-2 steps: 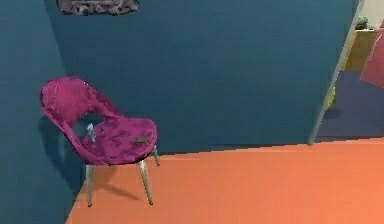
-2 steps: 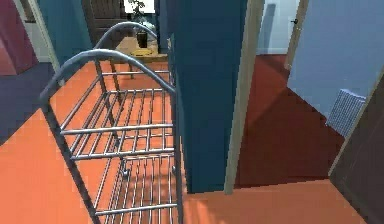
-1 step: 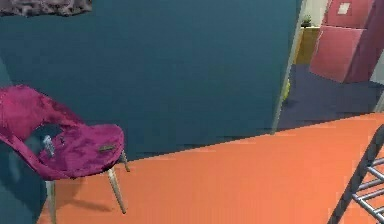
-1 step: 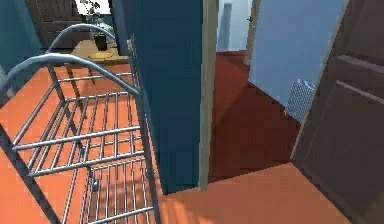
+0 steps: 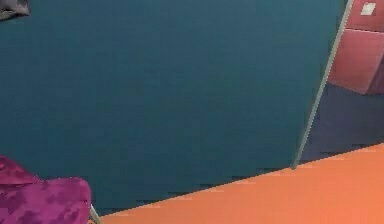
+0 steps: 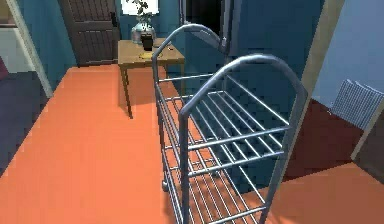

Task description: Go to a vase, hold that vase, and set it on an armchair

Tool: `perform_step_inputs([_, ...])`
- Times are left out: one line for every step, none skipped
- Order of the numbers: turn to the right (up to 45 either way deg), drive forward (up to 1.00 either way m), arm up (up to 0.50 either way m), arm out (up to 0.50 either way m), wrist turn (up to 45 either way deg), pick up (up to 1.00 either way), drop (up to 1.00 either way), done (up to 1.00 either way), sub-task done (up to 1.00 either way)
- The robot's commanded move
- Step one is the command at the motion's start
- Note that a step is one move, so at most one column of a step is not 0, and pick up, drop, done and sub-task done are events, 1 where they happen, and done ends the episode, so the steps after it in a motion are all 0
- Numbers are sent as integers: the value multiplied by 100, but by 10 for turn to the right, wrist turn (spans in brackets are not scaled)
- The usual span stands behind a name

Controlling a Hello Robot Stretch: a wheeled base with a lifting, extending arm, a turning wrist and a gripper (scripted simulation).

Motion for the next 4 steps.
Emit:
perform_step_inputs([120, 0, 0, 0, 0, 0, 0, 0, 0])
perform_step_inputs([0, 50, 0, 0, 0, 0, 0, 0, 0])
perform_step_inputs([450, 0, 0, 0, 0, 0, 0, 0, 0])
perform_step_inputs([120, 0, 0, 0, 0, 0, 0, 0, 0])
